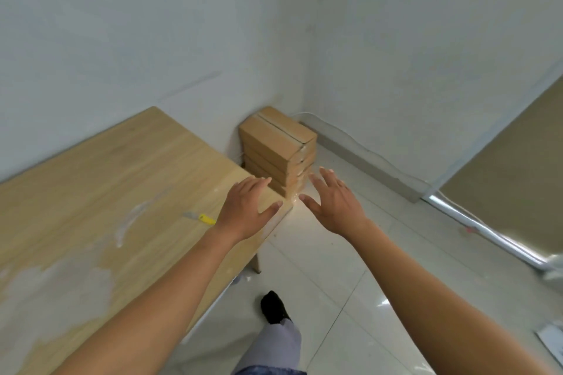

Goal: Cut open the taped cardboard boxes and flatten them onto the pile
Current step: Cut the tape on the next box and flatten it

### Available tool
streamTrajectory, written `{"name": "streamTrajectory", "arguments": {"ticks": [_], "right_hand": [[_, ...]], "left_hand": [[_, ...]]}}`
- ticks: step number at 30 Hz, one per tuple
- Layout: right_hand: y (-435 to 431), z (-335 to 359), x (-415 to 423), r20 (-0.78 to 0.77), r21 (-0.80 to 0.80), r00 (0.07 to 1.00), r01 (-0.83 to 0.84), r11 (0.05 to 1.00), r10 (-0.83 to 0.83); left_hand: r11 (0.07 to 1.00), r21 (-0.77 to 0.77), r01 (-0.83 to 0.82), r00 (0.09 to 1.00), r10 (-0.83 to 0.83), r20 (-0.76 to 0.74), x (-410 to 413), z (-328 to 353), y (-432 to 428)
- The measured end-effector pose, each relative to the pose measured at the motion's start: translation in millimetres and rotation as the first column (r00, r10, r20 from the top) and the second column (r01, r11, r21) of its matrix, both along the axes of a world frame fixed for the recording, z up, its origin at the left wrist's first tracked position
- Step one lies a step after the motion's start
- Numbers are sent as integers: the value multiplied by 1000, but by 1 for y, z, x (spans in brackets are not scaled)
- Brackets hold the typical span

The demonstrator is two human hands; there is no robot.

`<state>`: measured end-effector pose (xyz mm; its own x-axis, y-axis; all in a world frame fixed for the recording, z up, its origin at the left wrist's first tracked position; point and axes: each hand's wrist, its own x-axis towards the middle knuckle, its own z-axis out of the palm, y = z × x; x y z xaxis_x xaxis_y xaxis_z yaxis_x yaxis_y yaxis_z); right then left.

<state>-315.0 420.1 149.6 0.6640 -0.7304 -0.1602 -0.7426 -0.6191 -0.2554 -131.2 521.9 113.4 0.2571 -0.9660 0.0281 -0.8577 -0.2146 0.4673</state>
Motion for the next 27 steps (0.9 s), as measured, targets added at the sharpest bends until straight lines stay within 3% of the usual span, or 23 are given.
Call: {"name": "streamTrajectory", "arguments": {"ticks": [14, 22, 27], "right_hand": [[-240, -28, 56, -151, 136, 983, 121, 983, -100], [-385, -85, 124, -250, 187, 964, -49, 981, 96], [-491, -154, 189, -299, 246, 922, -175, 953, 246]], "left_hand": [[982, 180, -63, 981, 94, -170, 63, -38, -231], [953, 221, -209, 961, 242, -136, 113, -87, -346], [868, 338, -364, 914, 403, -49, 144, -157, -413]]}}
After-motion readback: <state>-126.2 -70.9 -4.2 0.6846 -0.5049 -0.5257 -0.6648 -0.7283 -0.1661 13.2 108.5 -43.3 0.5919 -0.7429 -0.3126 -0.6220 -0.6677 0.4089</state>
